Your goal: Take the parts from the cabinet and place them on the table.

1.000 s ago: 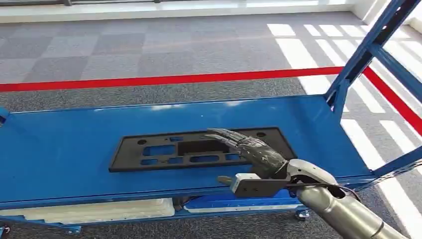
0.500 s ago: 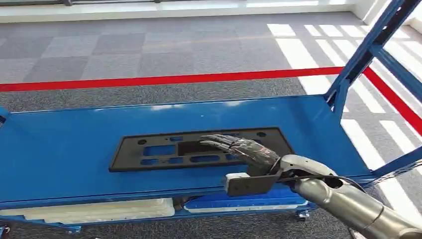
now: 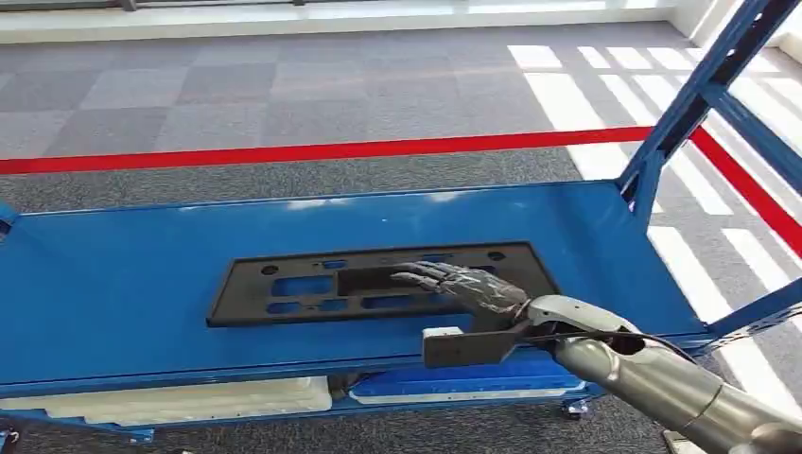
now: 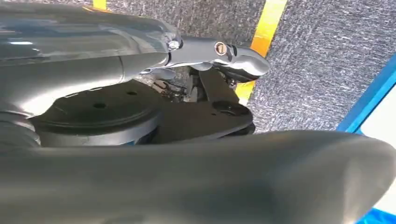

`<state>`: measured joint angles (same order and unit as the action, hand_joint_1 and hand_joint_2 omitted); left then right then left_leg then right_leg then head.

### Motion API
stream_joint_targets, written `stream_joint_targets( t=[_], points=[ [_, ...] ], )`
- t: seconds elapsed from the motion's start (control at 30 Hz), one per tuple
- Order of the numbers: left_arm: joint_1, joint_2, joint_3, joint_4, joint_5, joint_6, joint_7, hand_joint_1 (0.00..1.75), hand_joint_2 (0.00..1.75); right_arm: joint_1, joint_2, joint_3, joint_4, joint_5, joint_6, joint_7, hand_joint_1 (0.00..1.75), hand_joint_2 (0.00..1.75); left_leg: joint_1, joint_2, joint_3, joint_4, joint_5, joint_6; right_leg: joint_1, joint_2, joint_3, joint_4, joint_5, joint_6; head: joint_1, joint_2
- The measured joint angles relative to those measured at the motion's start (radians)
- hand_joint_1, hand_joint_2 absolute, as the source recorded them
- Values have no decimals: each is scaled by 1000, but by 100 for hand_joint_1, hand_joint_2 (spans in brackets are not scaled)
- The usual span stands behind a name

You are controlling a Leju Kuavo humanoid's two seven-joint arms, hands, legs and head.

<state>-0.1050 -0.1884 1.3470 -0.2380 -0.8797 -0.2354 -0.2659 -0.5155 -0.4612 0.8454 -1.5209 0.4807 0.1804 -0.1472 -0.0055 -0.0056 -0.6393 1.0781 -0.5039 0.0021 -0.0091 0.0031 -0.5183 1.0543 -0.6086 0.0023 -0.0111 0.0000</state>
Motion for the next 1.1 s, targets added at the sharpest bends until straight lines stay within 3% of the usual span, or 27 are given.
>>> stream_joint_targets(
  t=[0.23,0.57,0.6,0.73,1.1],
  points=[
    [0,0,0,0,3,-1,-1,0,0,6,41,6,87,214,-145,100,0,175,0,0,0,0,0,0,0,0,0,0,0,0,0,0],
    [0,0,0,0,3,-1,-7,0,0,18,111,-68,192,410,-170,180,0,175,0,0,1,0,0,0,0,0,1,0,0,0,0,0],
    [0,0,0,0,3,-1,-9,0,0,18,119,-77,202,432,-174,187,175,175,0,0,2,0,0,0,0,0,2,0,0,0,0,0],
    [0,0,0,0,3,-1,-14,0,0,13,144,-103,247,469,-171,196,175,175,0,0,5,0,0,0,0,0,4,0,0,0,0,0],
    [0,0,0,0,3,4,-18,0,0,23,166,-171,280,462,-186,119,175,175,0,0,7,0,0,0,0,0,7,0,0,0,0,0]
  ],
)
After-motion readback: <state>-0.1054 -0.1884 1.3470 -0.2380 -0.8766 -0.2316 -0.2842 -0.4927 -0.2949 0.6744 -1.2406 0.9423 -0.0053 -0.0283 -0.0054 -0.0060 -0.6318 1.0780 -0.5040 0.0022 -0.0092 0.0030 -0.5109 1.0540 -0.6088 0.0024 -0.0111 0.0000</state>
